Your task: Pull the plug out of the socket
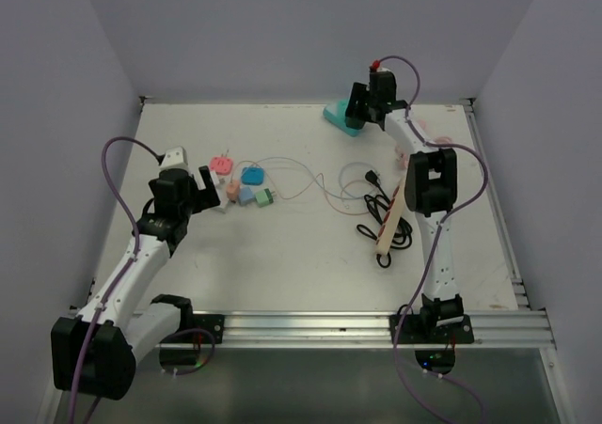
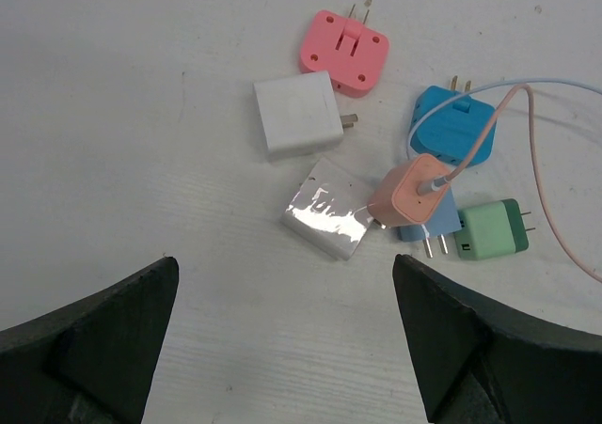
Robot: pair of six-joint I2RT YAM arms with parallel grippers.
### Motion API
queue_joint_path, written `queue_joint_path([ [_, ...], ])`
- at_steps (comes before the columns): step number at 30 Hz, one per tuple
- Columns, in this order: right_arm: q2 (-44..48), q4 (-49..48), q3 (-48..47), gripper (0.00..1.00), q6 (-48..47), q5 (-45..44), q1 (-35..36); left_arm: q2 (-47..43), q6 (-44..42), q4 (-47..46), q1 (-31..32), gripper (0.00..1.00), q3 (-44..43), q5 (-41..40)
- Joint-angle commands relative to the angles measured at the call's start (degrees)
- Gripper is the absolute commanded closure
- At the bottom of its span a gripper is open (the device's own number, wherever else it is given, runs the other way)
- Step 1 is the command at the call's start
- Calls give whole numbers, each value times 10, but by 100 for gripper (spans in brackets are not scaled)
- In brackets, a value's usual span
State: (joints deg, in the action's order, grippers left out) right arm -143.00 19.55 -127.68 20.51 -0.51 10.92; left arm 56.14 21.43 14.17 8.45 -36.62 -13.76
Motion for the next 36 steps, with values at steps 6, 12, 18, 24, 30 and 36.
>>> queue_joint_path([
  [6, 59, -34, 62, 74, -34, 24, 14, 1, -12, -33, -4, 0, 1, -11],
  [12, 162, -59, 164, 100, -54, 45, 17, -1, -10, -37, -4, 0, 0, 5],
  [18, 289, -97, 295, 100, -57, 52, 24, -2, -6, -39, -4, 0, -2, 28],
  [24, 400, -108, 393, 100, -62, 48, 27, 2, -2, -26, -4, 0, -17, 52],
  [30, 528, -107, 494, 100, -54, 37, 42, 12, 30, 3, -4, 0, -58, 119],
  [36, 650, -112, 607, 100, -27, 48, 81, 44, 111, 14, 2, 0, -101, 235],
])
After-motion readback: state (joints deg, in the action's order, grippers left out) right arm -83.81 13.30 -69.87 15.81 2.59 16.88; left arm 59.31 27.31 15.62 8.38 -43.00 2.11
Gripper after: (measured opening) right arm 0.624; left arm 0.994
